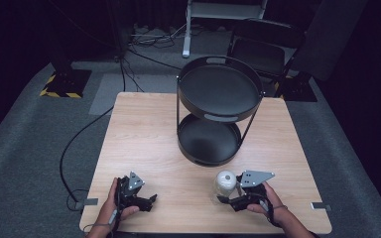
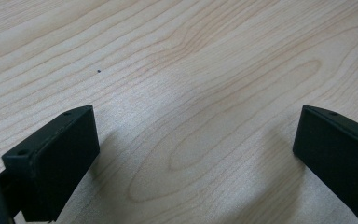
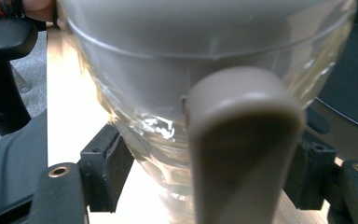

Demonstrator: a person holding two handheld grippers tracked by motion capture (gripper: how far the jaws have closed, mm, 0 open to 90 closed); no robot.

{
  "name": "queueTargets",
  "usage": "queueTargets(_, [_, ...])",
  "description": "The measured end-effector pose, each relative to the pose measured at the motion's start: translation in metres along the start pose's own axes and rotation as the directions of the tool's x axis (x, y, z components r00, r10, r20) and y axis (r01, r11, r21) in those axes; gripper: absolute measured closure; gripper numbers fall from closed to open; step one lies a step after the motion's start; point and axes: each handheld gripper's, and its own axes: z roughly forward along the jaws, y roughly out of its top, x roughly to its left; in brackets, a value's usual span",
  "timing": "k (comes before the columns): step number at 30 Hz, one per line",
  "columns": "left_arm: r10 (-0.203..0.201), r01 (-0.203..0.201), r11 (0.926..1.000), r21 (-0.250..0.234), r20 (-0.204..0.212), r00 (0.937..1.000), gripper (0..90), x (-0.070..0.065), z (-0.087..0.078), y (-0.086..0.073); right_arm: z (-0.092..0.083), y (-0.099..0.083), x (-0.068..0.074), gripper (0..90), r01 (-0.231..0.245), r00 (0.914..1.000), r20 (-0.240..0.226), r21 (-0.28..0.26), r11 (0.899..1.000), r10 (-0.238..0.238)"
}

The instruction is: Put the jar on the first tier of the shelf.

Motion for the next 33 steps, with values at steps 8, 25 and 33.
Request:
queueTargets(8, [0.0,0.0,1.0,0.0,0.0,1.0,0.0,0.0,0.0,0.0,-0.001,0.0,0.004,29.2,0.023,0.9992,0.033,-0.013,1.0,-0.023])
queueTargets(25, [0.0,0.0,1.0,0.0,0.0,1.0,0.0,0.0,0.0,0.0,-0.004,-0.001,0.005,29.6,0.03,0.9948,0.098,-0.028,0.999,-0.027])
queueTargets(33, [0.0,0.0,1.0,0.0,0.0,1.0,0.0,0.0,0.0,0.0,-0.01,0.003,-0.001,29.6,0.005,0.9922,0.124,-0.037,0.999,0.0])
